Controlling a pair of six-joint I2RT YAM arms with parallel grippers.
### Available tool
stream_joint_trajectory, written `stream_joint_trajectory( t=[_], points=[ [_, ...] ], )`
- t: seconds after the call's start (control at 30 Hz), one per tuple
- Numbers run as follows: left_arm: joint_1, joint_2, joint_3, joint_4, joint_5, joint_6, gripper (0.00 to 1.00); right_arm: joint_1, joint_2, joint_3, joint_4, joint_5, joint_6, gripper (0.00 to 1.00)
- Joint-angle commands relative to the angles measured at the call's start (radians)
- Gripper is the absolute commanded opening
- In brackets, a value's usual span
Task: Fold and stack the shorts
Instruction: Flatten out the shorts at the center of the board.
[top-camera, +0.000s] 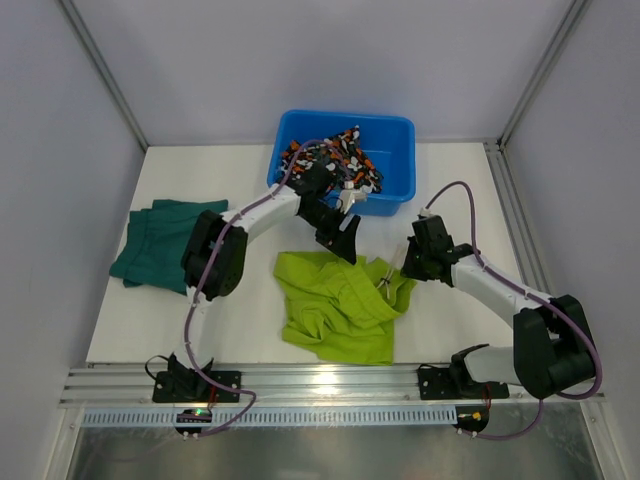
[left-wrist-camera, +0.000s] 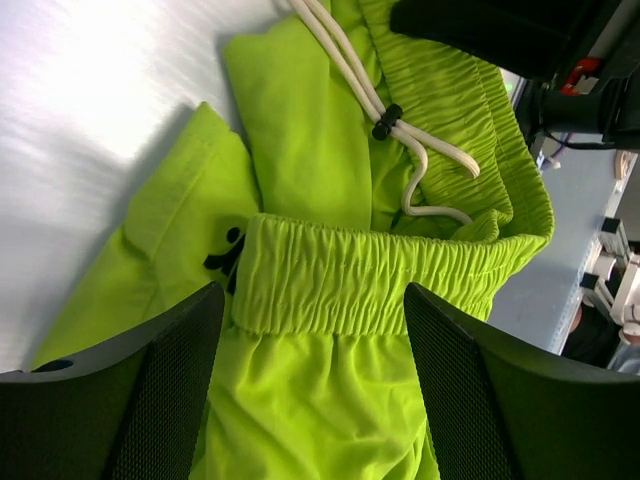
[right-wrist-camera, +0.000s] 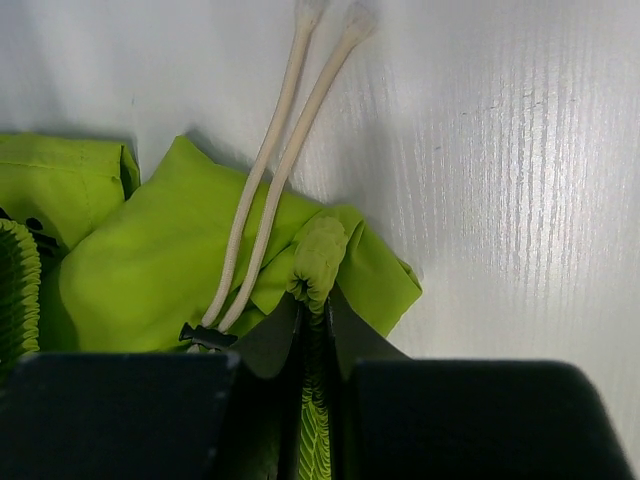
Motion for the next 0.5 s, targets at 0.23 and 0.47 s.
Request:
stream_joint_trajectory(
  t=[0.23, 0.47],
  points=[
    [-0.042, 0.114, 0.036, -0.06, 0.064, 0.035, 0.72, -0.006, -0.002, 0.008, 0.02, -0.007, -0.037, 0.04],
    [-0.043, -0.076, -0.063, 0.028, -0.124, -0.114, 0.0, -0.009, -0.01, 0.095, -0.039, -0.001, -0.048, 0.04]
  ],
)
